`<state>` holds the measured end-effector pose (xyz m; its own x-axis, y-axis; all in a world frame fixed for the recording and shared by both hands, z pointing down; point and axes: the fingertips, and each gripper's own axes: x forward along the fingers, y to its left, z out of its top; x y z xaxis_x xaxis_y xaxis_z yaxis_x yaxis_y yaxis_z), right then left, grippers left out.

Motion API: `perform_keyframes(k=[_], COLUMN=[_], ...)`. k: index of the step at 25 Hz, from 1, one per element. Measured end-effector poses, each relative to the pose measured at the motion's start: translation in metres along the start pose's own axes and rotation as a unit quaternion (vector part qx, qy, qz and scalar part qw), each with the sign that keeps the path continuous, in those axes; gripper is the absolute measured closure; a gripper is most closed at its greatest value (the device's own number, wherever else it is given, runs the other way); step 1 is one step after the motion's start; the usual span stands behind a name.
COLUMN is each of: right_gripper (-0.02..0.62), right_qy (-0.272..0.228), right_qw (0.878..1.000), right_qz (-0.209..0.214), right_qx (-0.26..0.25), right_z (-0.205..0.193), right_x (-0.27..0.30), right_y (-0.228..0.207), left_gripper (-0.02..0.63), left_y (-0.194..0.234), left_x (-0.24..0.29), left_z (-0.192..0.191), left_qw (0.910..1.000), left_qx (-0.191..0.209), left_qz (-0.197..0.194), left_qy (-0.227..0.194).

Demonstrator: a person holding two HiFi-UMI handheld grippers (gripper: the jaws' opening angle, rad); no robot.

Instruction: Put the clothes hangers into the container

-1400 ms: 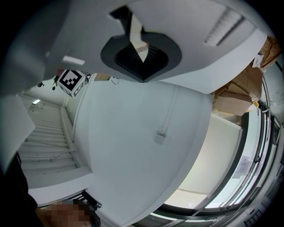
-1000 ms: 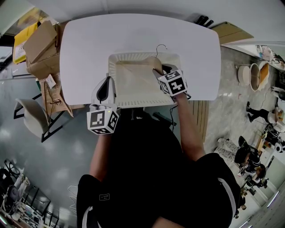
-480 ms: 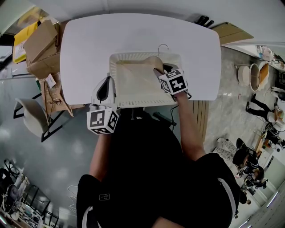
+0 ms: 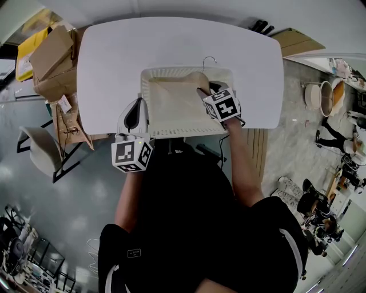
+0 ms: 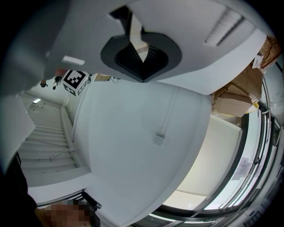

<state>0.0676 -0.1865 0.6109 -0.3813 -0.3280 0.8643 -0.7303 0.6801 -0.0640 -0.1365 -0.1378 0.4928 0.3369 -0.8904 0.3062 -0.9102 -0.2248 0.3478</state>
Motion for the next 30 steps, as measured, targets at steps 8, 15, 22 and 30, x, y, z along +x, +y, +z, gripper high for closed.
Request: perform_keyframes(k=[8, 15, 22, 30], right_gripper=[0.427, 0.424, 0.42, 0.416], right_qy=[-0.002, -0.005, -0.006, -0.007], right_qw=[1.0, 1.0, 1.0, 1.0], right_qz=[-0.003, -0.007, -0.011, -0.019], right_qx=[-0.002, -0.001, -0.001, -0.003], right_z=[-0.0013, -0.0014, -0.0027, 0.0001], right_x=[0.0018, 0.0019, -0.0004, -0.0019], right_y=[0.0006, 0.0001, 0.0015, 0.0012], left_gripper=[0.603, 0.603, 0.603, 0.603], left_y=[0.0013, 0.0019, 0.0017, 0.0025], left_x=[-0.0011, -0.0033, -0.0065, -0.0055], left_z=[-0.0024, -0.0037, -0.0039, -0.0038], left_qw=[1.0, 1.0, 1.0, 1.0], left_qx=[0.0, -0.001, 0.0, -0.001], left_qz=[0.0, 0.0, 0.0, -0.004], left_qy=[0.0, -0.002, -0.003, -0.004])
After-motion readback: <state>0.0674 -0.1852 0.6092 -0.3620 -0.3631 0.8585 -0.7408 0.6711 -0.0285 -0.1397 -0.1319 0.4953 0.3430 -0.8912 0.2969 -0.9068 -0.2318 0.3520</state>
